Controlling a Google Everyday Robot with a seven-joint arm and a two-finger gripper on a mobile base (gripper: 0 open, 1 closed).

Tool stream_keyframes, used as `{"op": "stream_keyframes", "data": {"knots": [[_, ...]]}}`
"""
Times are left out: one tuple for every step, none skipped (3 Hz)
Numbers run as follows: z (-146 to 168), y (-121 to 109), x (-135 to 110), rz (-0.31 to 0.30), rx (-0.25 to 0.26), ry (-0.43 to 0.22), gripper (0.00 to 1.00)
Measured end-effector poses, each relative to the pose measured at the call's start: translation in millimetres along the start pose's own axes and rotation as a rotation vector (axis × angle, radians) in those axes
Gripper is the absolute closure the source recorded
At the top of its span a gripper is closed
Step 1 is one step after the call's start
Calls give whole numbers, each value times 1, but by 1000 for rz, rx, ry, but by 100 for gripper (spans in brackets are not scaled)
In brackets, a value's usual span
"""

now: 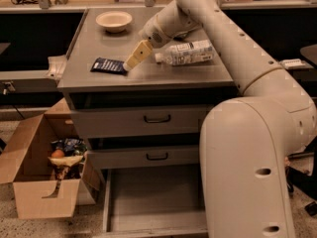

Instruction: Place rxbar blueberry into bottom drawer

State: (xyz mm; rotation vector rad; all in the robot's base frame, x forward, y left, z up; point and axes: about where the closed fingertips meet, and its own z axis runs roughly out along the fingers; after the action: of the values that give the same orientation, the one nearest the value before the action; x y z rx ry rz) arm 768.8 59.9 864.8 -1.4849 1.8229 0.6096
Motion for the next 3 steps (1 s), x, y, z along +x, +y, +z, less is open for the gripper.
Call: {"op": "stream_keyframes", "data": {"knots": [[18,2,-6,-6,-16,18,0],[33,5,-8,-4,-35,32,0],[54,10,-9,1,-65,56,0]]}}
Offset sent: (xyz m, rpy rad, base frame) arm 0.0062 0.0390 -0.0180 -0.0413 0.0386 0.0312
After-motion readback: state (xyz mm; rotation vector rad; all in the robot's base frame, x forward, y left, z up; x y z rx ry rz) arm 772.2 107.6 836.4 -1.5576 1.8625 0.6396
